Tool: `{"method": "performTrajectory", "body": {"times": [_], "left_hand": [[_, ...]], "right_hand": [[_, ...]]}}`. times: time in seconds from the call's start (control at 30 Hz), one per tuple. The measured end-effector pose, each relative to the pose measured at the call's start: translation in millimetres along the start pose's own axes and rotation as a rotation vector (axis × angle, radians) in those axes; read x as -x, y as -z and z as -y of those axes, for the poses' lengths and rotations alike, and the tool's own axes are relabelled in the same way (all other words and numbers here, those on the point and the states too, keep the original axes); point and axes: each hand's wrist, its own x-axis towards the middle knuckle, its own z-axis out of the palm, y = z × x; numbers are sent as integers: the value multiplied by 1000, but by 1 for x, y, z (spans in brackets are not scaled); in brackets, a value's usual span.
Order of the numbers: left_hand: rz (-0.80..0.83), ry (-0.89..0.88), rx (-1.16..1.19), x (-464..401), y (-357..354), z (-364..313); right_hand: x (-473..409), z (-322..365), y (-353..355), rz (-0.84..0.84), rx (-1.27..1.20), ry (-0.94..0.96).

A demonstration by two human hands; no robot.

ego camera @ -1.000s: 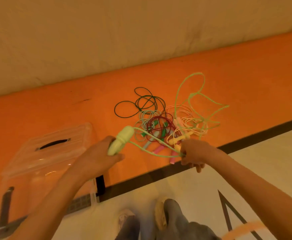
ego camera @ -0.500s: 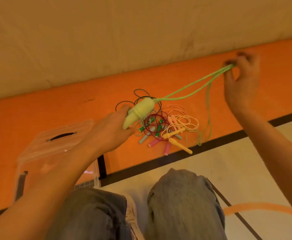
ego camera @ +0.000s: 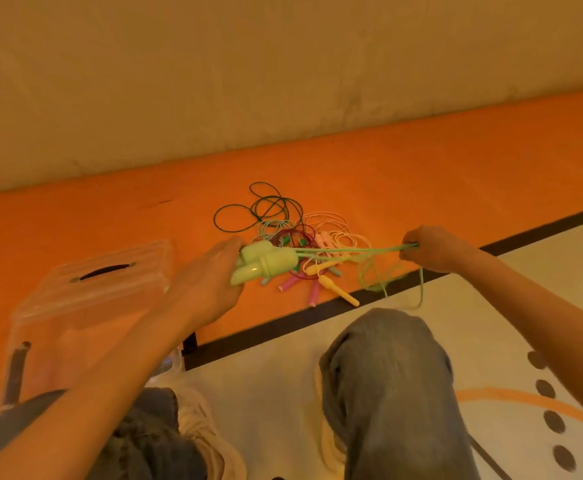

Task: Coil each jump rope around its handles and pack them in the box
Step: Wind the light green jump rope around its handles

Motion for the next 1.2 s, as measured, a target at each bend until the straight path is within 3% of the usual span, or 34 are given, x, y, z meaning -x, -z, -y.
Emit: {"method": "performTrajectory", "body": {"times": [0.1,0.23,0.33,0.47,0.53,0.73,0.9,1.03,1.2], "left_hand": [[-106,-57,-50,-3,-9,8],[-75,-51,95,-10,-17,10],[9,-12,224,-15,-33,13],[125,13,350,-19,-51,16],[144,14,313,-21,-57,17],[84,-17,342,-35,-60,29],[64,-79,407,-42,-50,28],[35,-104,428,-45,-43,26],[-6,40,232,-42,-36,23]], "right_hand": [[-6,14,-1,68,125,-36],[-15,41,-5,135,90,-98],[-19,60,-16,65,178,51],[-7,97,-22,146,-414,460],[1,115,-24,194,-569,592],[4,134,-35,203,-783,450],[-3,123,-28,231,-663,569],[-13,131,-29,128,-718,534],[-22,138,-24,10,-777,472]]}}
